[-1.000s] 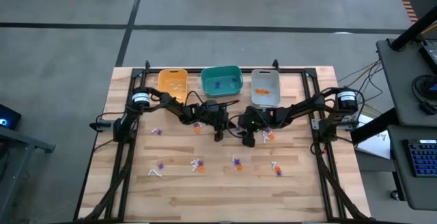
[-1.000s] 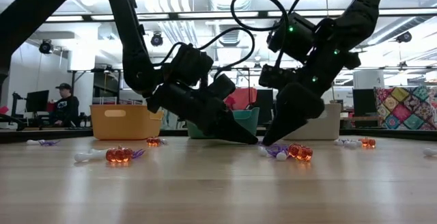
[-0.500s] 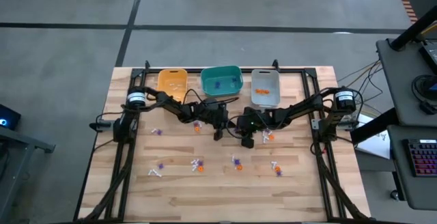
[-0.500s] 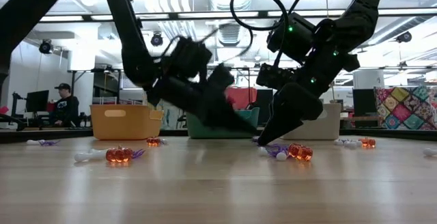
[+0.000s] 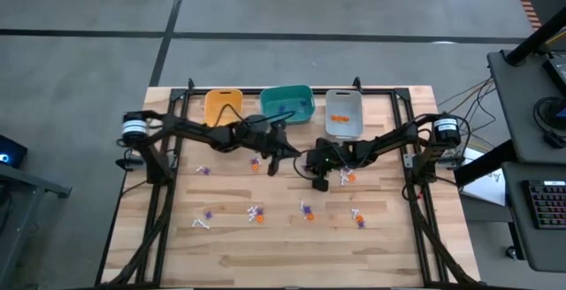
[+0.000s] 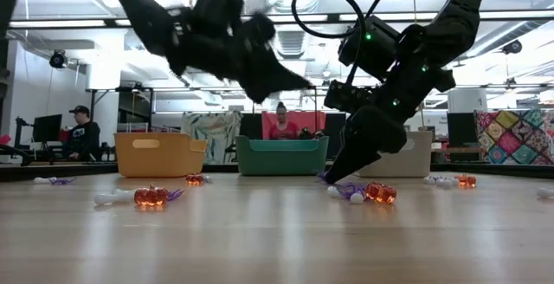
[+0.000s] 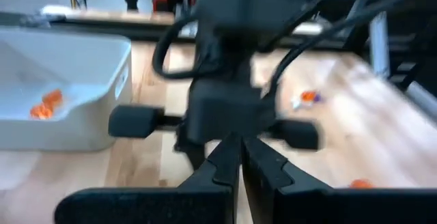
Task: Sort Halloween decoration
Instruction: Put the violet spider toy into the green bin
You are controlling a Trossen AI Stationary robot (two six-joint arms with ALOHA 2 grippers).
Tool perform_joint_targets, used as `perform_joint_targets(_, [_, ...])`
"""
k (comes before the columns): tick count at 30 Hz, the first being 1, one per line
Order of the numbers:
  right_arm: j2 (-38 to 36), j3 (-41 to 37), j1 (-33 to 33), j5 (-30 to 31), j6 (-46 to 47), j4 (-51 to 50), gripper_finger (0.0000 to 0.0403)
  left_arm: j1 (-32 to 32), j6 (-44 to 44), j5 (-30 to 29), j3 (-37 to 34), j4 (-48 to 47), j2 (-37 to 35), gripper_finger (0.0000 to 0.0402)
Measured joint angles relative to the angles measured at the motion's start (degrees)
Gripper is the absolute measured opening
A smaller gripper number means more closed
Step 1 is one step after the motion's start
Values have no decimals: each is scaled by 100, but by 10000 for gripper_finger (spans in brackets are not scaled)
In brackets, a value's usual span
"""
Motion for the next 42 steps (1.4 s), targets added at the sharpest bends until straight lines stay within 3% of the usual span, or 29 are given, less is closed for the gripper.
perform_joint_targets(11, [-442, 32, -74, 44, 2, 321, 9, -484, -567, -121, -1337, 837, -1842, 0])
perform_joint_targets(17, [-744, 710, -383, 286, -397, 279, 9, -1019, -798, -1075, -2105, 1217, -2509, 0])
perform_joint_targets(20, [-721, 1291, -710, 313, -569, -223, 9, -1135, -1016, -1536, -2324, 1220, -2706, 0])
perform_joint_targets(28, [75, 3047, -1729, 314, -276, -2069, 9, -1135, -1311, -1712, -2500, 1220, -2903, 0])
perform_joint_targets(36, [1123, 3809, -2300, 308, 1098, -2359, 13, -1135, -1333, -1710, -2474, 1252, -2879, 0])
perform_joint_targets(42, [1497, 4070, -2367, 299, 1346, -2349, 60, -1135, -1344, -1712, -2479, 1283, -2793, 0])
